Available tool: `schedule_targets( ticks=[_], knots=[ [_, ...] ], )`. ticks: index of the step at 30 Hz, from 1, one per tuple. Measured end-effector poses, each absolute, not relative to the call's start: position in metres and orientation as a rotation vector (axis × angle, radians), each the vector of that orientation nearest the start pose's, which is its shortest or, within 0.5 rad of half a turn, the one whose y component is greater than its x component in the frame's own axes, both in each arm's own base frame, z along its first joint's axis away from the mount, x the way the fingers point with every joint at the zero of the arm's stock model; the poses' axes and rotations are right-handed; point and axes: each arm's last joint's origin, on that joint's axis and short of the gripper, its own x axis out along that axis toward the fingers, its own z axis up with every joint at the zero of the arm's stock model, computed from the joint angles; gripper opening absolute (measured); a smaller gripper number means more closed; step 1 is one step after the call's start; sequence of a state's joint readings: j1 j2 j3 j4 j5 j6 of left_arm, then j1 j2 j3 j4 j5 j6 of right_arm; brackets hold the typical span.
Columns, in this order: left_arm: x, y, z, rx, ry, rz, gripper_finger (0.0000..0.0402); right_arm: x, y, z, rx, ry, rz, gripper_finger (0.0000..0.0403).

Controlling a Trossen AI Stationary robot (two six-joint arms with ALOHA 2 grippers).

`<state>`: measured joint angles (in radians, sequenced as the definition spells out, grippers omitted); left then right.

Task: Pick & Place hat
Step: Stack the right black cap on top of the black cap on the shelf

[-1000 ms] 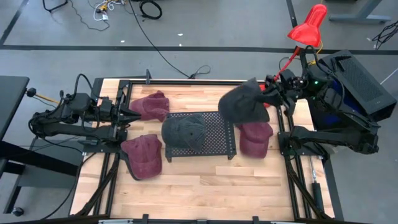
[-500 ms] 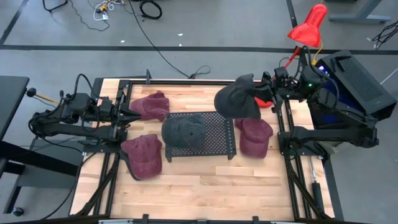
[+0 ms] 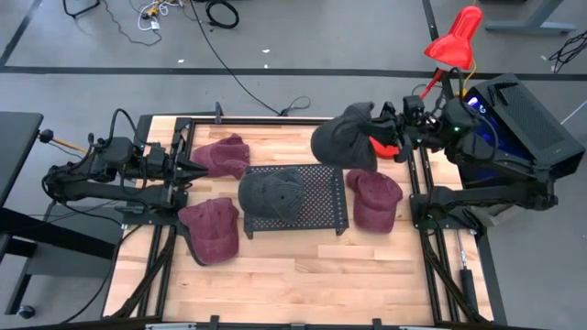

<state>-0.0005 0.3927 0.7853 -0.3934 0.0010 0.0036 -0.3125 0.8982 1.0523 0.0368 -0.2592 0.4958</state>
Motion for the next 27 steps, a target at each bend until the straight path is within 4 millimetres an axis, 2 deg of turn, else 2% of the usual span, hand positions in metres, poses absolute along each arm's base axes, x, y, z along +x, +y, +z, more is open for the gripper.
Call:
schedule_targets(
  ticks=[8,19,27],
  knots=[
    [0.076,0.000,0.354,0.003,0.001,-0.002,0.0048,0.181,-0.044,0.430,0.447,-0.248,0.031,0.0020],
    [0.076,0.000,0.354,0.003,0.001,-0.002,0.0048,0.200,-0.040,0.424,0.438,-0.225,0.067,0.0020],
    [0.076,0.000,0.354,0.004,0.001,-0.001,0.0048,0.211,-0.036,0.428,0.444,-0.302,0.097,0.0020]
  ],
)
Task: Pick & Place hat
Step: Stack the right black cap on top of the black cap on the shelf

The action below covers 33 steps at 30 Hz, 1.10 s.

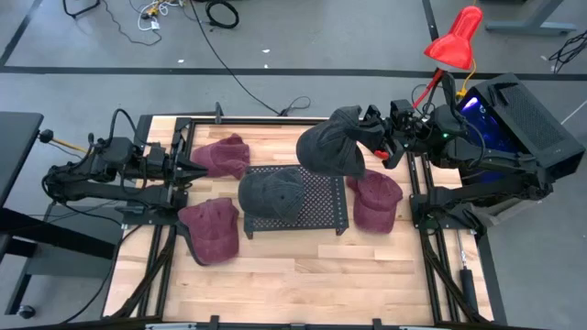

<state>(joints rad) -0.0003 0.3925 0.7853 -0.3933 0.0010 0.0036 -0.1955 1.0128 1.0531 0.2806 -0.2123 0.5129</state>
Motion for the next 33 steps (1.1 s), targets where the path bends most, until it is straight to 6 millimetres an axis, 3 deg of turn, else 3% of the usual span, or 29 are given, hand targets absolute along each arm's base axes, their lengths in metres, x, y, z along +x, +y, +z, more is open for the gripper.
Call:
schedule_targets(
  ticks=[15,33],
  knots=[
    [0.076,0.000,0.354,0.004,0.001,-0.002,0.0048,0.245,-0.020,0.415,0.434,-0.306,0.134,0.0020],
    [0.076,0.000,0.354,0.003,0.001,-0.002,0.0048,0.279,0.005,0.405,0.424,-0.427,0.143,0.0020]
  ],
)
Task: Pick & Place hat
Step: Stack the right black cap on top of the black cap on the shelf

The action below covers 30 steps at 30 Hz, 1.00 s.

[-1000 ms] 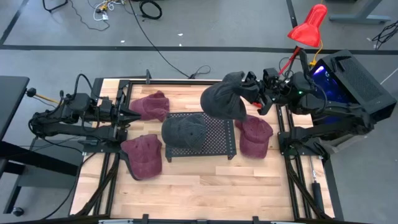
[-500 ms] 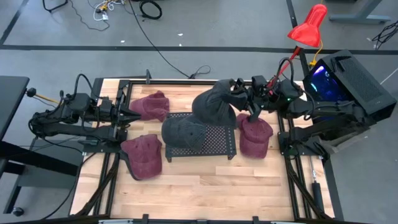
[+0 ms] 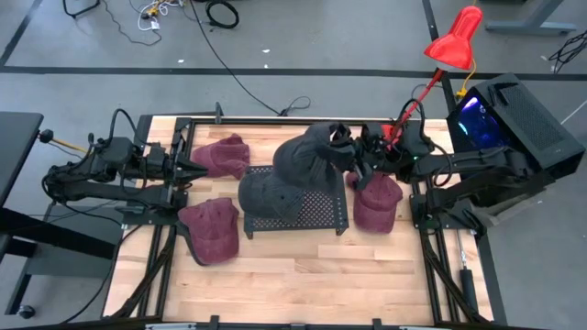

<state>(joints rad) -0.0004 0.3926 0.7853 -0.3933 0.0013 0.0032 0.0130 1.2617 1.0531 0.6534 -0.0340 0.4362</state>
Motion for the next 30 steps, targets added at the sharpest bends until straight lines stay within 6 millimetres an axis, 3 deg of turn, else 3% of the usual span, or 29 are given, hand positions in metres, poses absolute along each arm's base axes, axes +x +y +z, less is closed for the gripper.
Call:
schedule_targets(
  ticks=[15,30],
  knots=[
    [0.076,0.000,0.354,0.004,0.001,-0.001,0.0048,0.317,0.012,0.375,0.433,-0.421,0.167,0.0021],
    [0.076,0.000,0.354,0.004,0.001,-0.001,0.0048,0.338,0.012,0.355,0.426,-0.450,0.176,0.0020]
  ],
)
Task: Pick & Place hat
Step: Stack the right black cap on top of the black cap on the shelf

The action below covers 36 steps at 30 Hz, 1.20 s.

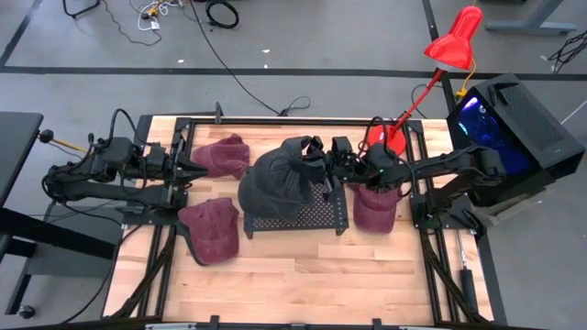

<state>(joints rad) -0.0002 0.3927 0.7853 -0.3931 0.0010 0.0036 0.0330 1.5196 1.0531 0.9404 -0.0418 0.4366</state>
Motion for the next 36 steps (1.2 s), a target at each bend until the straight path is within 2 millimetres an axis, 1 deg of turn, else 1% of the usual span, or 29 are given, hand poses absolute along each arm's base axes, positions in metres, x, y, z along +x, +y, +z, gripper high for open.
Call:
schedule_targets(
  ticks=[9,19,30,36],
  knots=[
    [0.076,0.000,0.354,0.003,0.001,-0.002,0.0048,0.345,0.013,0.346,0.425,-0.457,0.177,0.0025],
    [0.076,0.000,0.354,0.004,0.000,-0.001,0.0048,0.352,0.013,0.337,0.426,-0.431,0.171,0.0023],
    [0.076,0.000,0.354,0.004,0.000,-0.001,0.0048,0.360,0.013,0.327,0.434,-0.441,0.177,0.0023],
    [0.076,0.000,0.354,0.004,0.000,-0.002,0.0048,0.361,0.013,0.326,0.428,-0.438,0.165,0.0024]
  ],
)
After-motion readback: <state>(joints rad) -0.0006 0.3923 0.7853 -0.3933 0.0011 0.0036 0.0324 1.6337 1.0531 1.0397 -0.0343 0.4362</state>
